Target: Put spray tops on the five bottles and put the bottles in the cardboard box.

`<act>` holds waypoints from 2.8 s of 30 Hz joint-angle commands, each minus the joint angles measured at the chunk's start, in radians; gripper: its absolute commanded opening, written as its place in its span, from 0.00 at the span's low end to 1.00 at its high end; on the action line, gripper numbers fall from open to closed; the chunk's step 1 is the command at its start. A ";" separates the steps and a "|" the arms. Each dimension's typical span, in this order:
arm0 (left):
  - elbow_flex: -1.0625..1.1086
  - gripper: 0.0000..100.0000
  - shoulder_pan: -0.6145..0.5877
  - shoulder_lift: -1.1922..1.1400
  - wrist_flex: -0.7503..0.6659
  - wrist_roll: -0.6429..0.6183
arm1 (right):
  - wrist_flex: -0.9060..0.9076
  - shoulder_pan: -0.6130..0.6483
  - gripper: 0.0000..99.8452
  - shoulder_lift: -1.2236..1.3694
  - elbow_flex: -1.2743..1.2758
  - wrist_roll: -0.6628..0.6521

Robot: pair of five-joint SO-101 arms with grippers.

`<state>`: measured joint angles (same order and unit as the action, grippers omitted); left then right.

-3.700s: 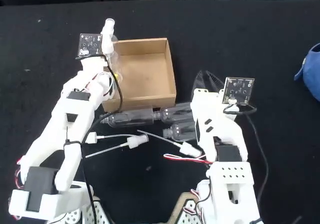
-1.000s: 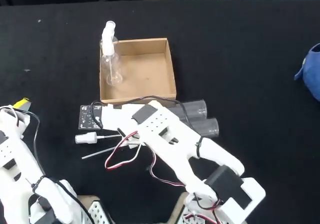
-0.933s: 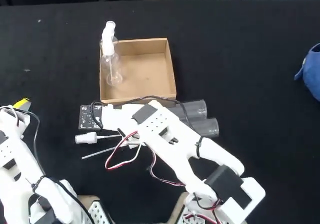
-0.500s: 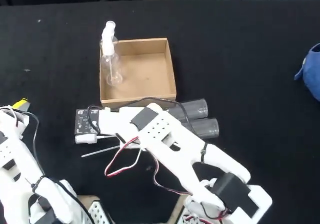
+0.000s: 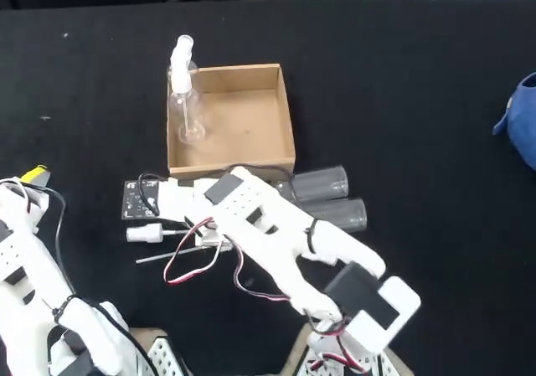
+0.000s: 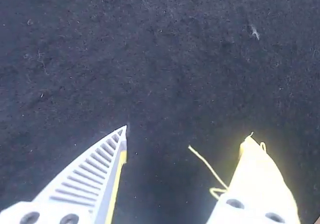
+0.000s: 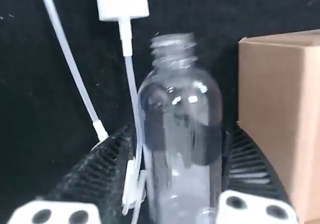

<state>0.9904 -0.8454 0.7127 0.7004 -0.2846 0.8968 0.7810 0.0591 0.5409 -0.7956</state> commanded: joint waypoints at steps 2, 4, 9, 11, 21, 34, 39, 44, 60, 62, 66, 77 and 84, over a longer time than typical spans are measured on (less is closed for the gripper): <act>-0.012 0.23 -0.010 0.032 -0.020 -0.006 | -0.021 -0.009 0.26 0.004 -0.048 0.011; -0.013 0.23 -0.010 0.032 -0.020 -0.006 | -0.023 -0.011 0.25 0.002 -0.048 0.017; -0.013 0.23 -0.010 0.032 -0.020 -0.006 | -0.028 -0.012 0.12 -0.004 -0.054 0.023; -0.013 0.23 -0.010 0.032 -0.020 -0.005 | -0.025 -0.014 0.05 -0.015 -0.074 0.052; -0.012 0.23 -0.012 0.032 -0.020 -0.005 | 0.189 -0.071 0.04 -0.414 -0.168 0.256; -0.012 0.23 -0.008 0.032 -0.020 -0.005 | 0.539 -0.812 0.04 -0.657 -0.216 0.284; -0.010 0.23 -0.007 0.031 -0.020 -0.005 | 0.428 -1.211 0.04 -0.536 -0.168 0.282; 0.007 0.23 -0.004 0.032 -0.028 -0.005 | 0.224 -1.493 0.04 -0.323 -0.111 0.282; 0.015 0.23 -0.010 0.032 -0.028 -0.006 | 0.155 -1.628 0.24 0.021 -0.122 0.241; 0.015 0.23 -0.010 0.032 -0.028 -0.006 | 0.204 -1.608 0.25 0.021 -0.147 0.241; 0.015 0.23 -0.010 0.032 -0.028 -0.005 | 0.339 -1.562 0.24 0.028 -0.260 0.241; 0.013 0.23 -0.010 0.032 -0.028 -0.005 | 0.364 -1.554 0.24 0.067 -0.318 0.212; 0.015 0.23 -0.012 0.032 -0.028 -0.005 | 0.301 -1.530 0.24 0.223 -0.331 0.324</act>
<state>1.0104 -0.8454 0.7127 0.6897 -0.2846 1.2344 -0.7718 0.2631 0.2524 -0.5010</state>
